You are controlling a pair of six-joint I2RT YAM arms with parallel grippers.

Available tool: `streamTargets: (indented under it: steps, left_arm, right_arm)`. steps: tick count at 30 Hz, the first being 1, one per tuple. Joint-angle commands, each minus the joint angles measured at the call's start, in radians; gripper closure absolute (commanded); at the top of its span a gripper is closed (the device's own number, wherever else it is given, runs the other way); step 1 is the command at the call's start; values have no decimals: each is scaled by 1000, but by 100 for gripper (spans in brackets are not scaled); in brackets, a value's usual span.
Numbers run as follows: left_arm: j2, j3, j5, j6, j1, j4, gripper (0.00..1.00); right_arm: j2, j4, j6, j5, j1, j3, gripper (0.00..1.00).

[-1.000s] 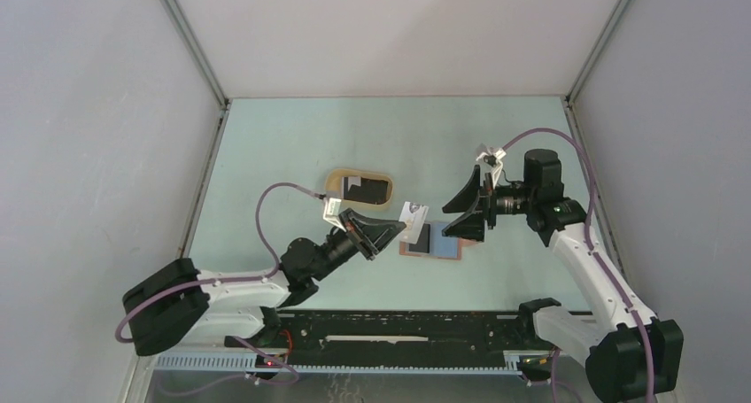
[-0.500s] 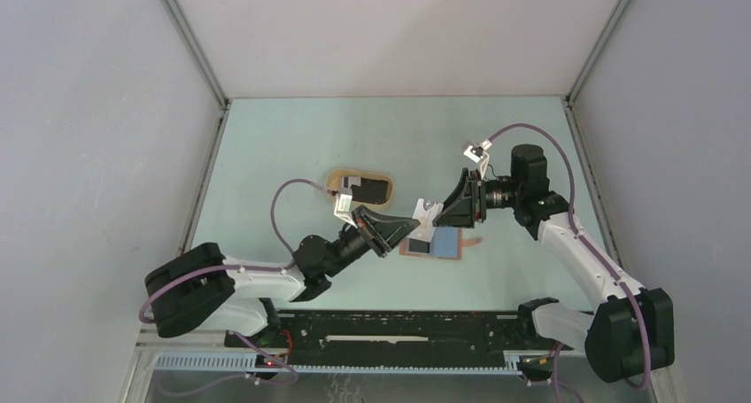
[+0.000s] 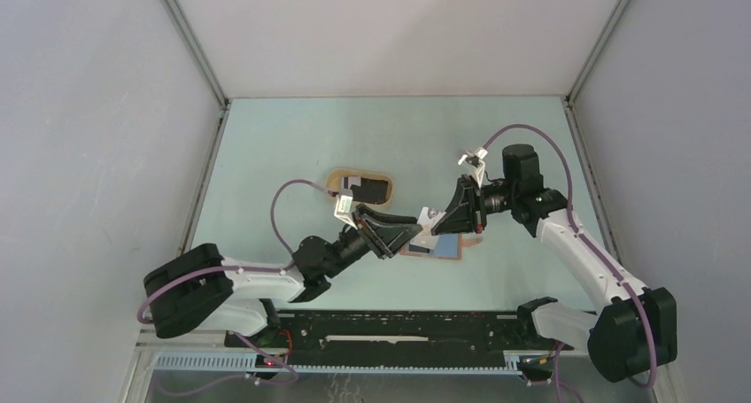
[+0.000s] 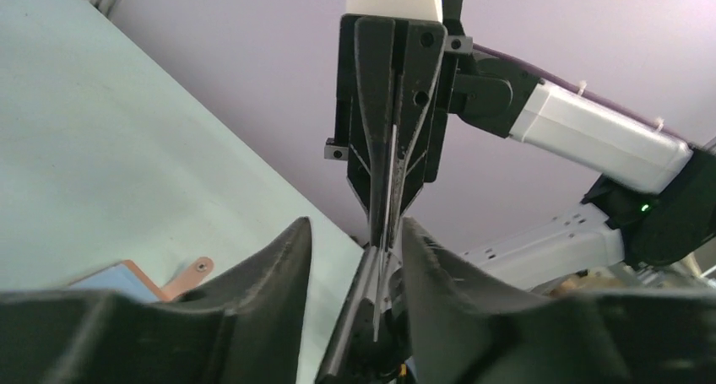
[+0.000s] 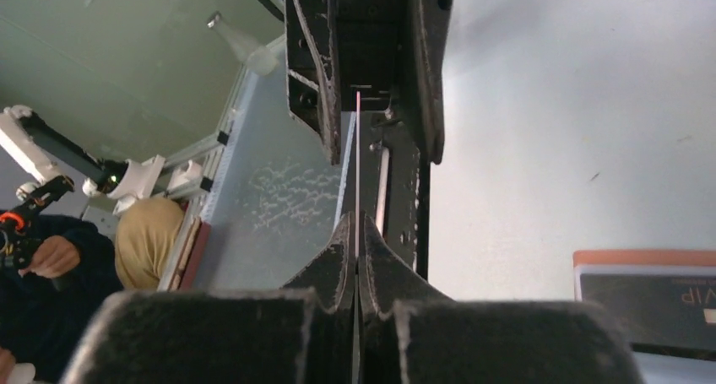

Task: Put the credit cards into the card holder
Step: Insert the credit card into the card holder.

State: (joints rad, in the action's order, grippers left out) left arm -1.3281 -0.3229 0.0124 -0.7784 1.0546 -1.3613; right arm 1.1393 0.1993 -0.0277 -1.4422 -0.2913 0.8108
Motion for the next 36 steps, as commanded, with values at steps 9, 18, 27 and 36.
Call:
streamTargets:
  steps: [9, 18, 27, 36]
  left_arm:
    - [626, -125, -58, 426, -11, 973, 0]
    - [580, -265, -186, 497, -11, 1227, 6]
    - [401, -363, -233, 487, -13, 1202, 27]
    - [384, -344, -252, 426, -23, 1088, 38]
  right_arm:
    - [48, 551, 631, 99, -97, 168, 100]
    - [138, 703, 761, 125, -160, 234, 100]
    - [141, 706, 765, 134, -164, 235, 100]
    - [137, 705, 764, 132, -164, 235, 100]
